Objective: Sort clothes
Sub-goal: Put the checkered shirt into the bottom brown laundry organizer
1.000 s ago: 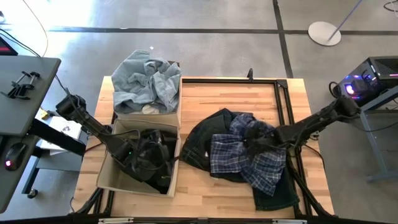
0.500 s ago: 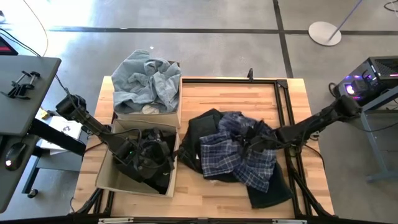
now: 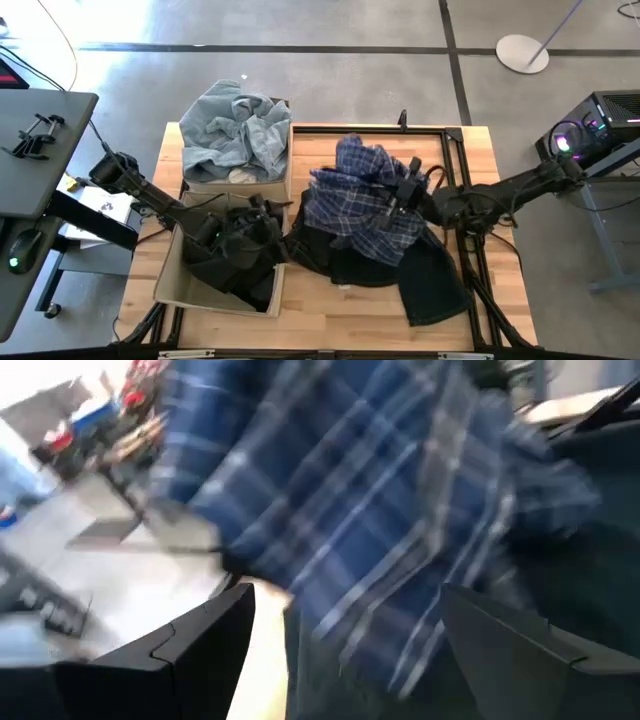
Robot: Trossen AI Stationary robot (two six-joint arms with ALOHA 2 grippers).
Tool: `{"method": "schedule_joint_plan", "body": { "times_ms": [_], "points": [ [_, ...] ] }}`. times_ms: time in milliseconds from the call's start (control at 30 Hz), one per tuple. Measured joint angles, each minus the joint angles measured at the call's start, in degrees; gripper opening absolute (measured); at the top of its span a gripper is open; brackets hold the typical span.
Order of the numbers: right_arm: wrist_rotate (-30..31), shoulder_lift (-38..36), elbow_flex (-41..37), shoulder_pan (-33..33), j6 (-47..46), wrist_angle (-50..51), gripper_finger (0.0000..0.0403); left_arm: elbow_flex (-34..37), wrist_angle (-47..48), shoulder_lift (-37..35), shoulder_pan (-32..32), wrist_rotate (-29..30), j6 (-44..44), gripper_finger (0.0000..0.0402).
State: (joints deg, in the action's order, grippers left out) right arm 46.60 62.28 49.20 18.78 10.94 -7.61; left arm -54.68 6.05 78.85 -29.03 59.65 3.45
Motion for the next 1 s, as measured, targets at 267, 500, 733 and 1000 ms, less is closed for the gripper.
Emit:
{"method": "schedule_joint_plan", "body": {
  "times_ms": [267,500,733,1000],
  "points": [
    [-6.3,0.9,0.2,0.0,-0.9,1.0,0.0004,0.0,-21.1,0.6,5.5,-18.7,-17.4,0.031],
    [-16.5,5.5,-1.4,0.0,-1.8,-2.0,0.0006,0.0,-42.4,9.1,11.3,-28.8,-34.8,0.031],
    [-27.8,6.7,-1.2,0.4,0.8,-5.5,0.0006,-0.1,-53.3,16.1,13.7,-28.0,-39.9,0.031],
    [-30.4,6.7,-1.1,0.9,3.5,-6.6,0.0006,-0.2,-51.0,17.8,14.6,-33.4,-29.3,0.031]
  ]
}}
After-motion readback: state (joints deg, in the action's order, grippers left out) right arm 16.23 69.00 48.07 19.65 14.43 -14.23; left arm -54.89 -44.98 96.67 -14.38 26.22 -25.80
